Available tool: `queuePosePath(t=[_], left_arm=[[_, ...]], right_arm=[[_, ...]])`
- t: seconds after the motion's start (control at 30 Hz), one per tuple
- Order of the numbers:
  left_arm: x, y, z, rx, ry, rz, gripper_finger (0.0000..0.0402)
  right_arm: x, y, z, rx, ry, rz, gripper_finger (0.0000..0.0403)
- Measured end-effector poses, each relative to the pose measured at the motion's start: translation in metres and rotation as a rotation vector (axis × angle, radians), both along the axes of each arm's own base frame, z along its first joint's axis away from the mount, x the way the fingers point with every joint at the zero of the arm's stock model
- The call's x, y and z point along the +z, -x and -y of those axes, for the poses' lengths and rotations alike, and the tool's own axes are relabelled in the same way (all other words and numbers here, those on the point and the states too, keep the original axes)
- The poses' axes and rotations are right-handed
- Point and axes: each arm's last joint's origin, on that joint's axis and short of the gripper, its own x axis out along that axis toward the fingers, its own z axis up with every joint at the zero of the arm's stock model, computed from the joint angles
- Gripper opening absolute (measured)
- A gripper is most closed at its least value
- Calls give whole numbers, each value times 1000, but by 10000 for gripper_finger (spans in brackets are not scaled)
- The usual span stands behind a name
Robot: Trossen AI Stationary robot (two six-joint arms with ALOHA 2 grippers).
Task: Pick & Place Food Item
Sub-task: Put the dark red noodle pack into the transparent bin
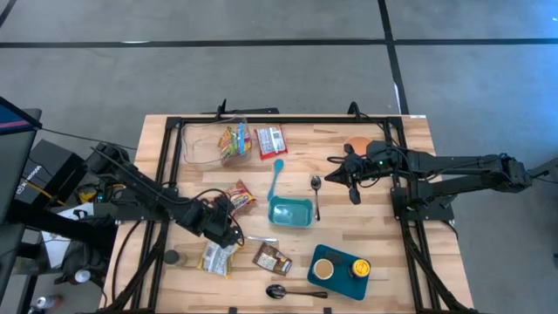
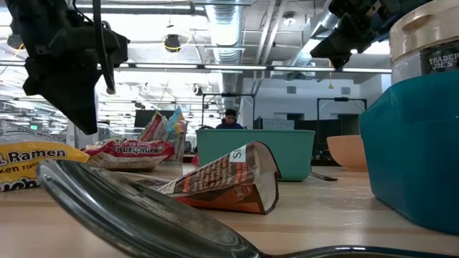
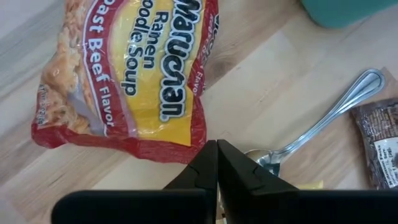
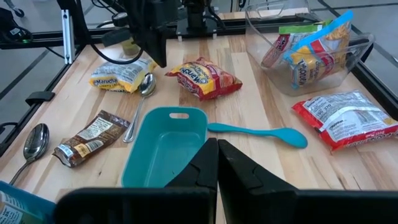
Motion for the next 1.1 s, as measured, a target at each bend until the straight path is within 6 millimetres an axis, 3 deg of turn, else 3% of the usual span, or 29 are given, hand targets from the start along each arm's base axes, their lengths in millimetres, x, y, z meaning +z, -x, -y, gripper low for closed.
queuePosePath(t=[0.27,0.7,0.87,1.1], left_arm=[[0,-1,-1,-2,23,-8,34],[-1,-2,-11,-29,-40,-44,196],[-1,-6,-16,-44,-59,-38,217],[-1,-7,-19,-37,-60,-40,216]], right_arm=[[0,0,0,0,0,0,0],[0,0,0,0,1,0,0],[0,0,0,0,0,0,0],[0,0,0,0,0,0,0]])
